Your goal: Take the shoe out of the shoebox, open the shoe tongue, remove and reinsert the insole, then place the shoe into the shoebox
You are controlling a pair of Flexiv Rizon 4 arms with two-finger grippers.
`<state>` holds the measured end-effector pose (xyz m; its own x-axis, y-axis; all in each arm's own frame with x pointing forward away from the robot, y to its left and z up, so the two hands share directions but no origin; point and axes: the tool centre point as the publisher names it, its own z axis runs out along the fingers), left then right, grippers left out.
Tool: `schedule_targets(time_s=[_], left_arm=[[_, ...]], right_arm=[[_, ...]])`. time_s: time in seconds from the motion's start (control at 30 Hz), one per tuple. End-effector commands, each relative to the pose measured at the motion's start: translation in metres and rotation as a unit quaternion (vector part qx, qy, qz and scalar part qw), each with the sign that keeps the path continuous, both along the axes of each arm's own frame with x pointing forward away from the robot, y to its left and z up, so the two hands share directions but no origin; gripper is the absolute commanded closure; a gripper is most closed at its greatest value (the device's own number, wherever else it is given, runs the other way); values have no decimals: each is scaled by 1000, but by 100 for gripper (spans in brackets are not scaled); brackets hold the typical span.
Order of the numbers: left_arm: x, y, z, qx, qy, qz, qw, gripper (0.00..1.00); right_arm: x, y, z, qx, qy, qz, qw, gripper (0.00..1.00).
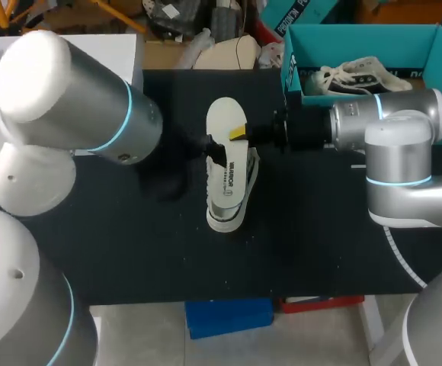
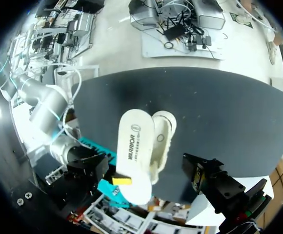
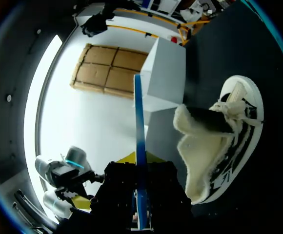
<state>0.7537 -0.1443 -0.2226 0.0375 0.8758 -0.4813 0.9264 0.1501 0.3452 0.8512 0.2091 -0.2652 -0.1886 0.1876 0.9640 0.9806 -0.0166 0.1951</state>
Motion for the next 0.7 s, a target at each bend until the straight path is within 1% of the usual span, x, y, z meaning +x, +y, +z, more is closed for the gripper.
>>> schedule_targets(time_s=[0.03, 0.17, 0.2, 0.23, 0.27, 0.3, 0.33, 0.4, 0.47, 0.53, 0.63, 0.7], left_arm=[[-5, 14, -7, -98, -26, -32, 994, 0], [-5, 14, -7, -98, -26, -32, 994, 0], [-4, 14, -8, -133, 0, -48, 990, 0], [-4, 14, -9, -155, 16, -70, 985, 0], [-4, 13, -11, -186, 26, -102, 977, 0], [-6, 13, -12, -227, 52, -125, 964, 0], [-6, 13, -12, -256, 66, -136, 955, 0], [-3, 16, -14, -265, 50, -139, 953, 0], [0, 19, -15, -302, 47, -136, 942, 0], [1, 20, -15, -306, 26, -142, 941, 0], [2, 22, -16, -347, 25, -156, 925, 0], [3, 23, -18, -354, 13, -162, 921, 0]], right_arm=[[0, 1, 0, 0, 0, -1, 1000, 100], [0, 1, 0, 0, 0, -1, 1000, 100], [0, 1, 0, 0, 0, -1, 1000, 100], [0, 1, 0, 0, 0, -1, 1000, 100], [0, 1, 0, 0, 0, -1, 1000, 100], [0, 1, 0, 0, 0, -1, 1000, 100], [0, 1, 0, 0, 0, -1, 1000, 100], [0, 1, 0, 0, 0, -1, 1000, 100], [0, 1, 0, 0, 0, -1, 1000, 100], [0, 1, 0, 0, 0, -1, 1000, 100], [0, 1, 0, 0, 0, -1, 1000, 100], [0, 1, 0, 0, 0, -1, 1000, 100]])
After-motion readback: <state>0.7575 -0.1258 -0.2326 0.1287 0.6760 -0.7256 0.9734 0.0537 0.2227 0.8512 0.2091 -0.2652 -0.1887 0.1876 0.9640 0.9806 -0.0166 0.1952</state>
